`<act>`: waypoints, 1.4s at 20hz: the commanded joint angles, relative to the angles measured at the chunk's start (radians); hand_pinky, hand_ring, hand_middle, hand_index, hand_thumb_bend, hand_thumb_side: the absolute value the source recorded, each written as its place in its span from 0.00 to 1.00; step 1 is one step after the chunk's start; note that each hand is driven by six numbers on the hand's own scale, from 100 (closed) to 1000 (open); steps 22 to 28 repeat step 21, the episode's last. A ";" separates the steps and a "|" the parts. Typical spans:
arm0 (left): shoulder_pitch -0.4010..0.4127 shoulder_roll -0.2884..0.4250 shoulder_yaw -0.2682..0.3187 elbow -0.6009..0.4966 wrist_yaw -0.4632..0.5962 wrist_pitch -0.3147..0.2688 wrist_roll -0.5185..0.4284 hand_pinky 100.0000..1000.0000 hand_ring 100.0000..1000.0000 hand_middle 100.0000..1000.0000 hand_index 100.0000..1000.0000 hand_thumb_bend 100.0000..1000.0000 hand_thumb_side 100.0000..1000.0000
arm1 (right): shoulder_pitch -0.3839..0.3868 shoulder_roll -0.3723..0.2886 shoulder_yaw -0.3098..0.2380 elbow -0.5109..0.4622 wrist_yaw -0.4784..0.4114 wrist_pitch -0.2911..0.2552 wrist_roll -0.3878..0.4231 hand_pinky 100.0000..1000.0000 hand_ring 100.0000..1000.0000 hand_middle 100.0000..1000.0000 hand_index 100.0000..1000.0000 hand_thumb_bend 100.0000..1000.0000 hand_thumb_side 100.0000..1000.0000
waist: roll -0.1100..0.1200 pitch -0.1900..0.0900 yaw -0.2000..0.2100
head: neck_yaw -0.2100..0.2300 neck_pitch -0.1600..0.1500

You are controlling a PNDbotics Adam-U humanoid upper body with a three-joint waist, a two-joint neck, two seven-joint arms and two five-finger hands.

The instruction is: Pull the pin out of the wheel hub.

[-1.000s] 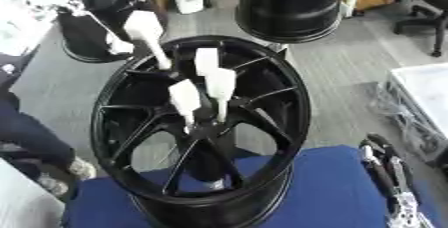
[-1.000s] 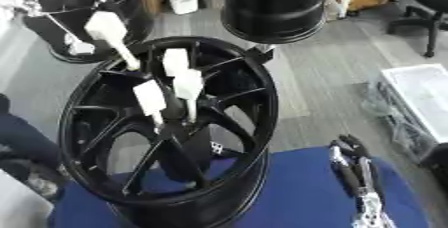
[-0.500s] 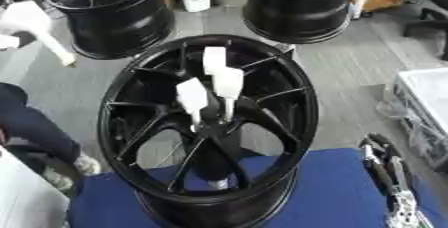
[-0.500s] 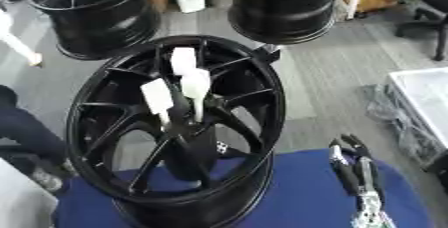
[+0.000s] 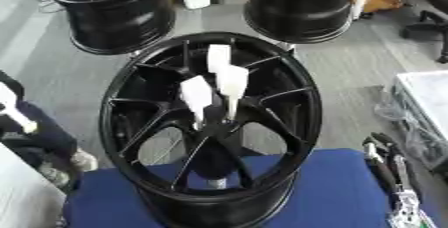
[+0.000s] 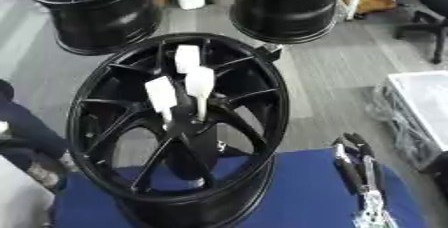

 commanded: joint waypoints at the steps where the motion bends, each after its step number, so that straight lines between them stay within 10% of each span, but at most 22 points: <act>1: 0.049 0.010 0.075 0.020 -0.054 0.004 0.043 0.81 1.00 0.83 0.95 0.90 0.35 | -0.009 -0.005 0.003 -0.018 -0.005 0.001 0.003 0.68 0.83 0.98 0.85 0.00 0.67 | -0.001 -0.008 0.000 | 0.008 -0.002; 20: 0.337 -0.384 0.499 -0.479 0.191 -0.074 0.368 0.64 1.00 0.61 0.77 0.51 0.38 | -0.014 0.026 -0.005 -0.024 -0.013 -0.002 -0.001 0.68 0.83 0.98 0.85 0.00 0.61 | -0.047 0.002 0.033 | 0.002 -0.002; 28: 0.351 -0.413 0.502 -0.508 0.209 -0.058 0.386 0.64 1.00 0.60 0.77 0.48 0.34 | -0.014 0.026 -0.005 -0.024 -0.012 -0.002 0.000 0.68 0.83 0.98 0.85 0.00 0.60 | -0.047 0.003 0.032 | 0.002 -0.002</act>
